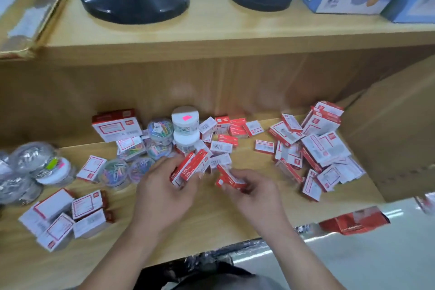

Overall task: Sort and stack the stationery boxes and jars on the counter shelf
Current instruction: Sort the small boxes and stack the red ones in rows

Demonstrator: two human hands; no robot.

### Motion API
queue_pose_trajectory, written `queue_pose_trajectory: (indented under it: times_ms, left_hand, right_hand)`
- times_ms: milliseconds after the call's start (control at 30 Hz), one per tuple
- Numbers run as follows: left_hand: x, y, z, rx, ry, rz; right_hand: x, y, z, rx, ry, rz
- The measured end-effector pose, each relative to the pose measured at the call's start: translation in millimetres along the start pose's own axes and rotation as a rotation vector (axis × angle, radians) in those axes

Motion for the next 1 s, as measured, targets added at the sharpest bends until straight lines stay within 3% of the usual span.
queue_pose_trajectory:
  times_ms: [167,467,733,900,1000]
  left_hand:
    - [2,-14,0,0.082,-0.009,-0.007]
    - [80,-77,10,0.173,0.112,-0.116]
    - [194,-166,48,0.155,0.252,-0.153]
    - [241,-190,68,0.102,0.173,-0.203]
    - [259,-194,68,0.168,0.116,-0.112]
  right_hand:
    - [3,-2,-1,0.045,-0.065,0.131]
    - [-118,-5,26,0.057,-0.270,0.207]
    - [-256,-49,64,0.076,-0.481,-0.062]
    - [-262,-57,88,0.004,-0.402,-0.127]
    - [-261,-53,83,-0.090,-0.417,-0.122]
Point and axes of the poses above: each hand's wrist, its own z-axis towards the middle knuckle, its own x-axis out of the palm, y = z × x, the point moved 7 cm from there along z, towards the middle knuckle, and after that the axes turned 6 degrees about x, right-handed, at the moved point
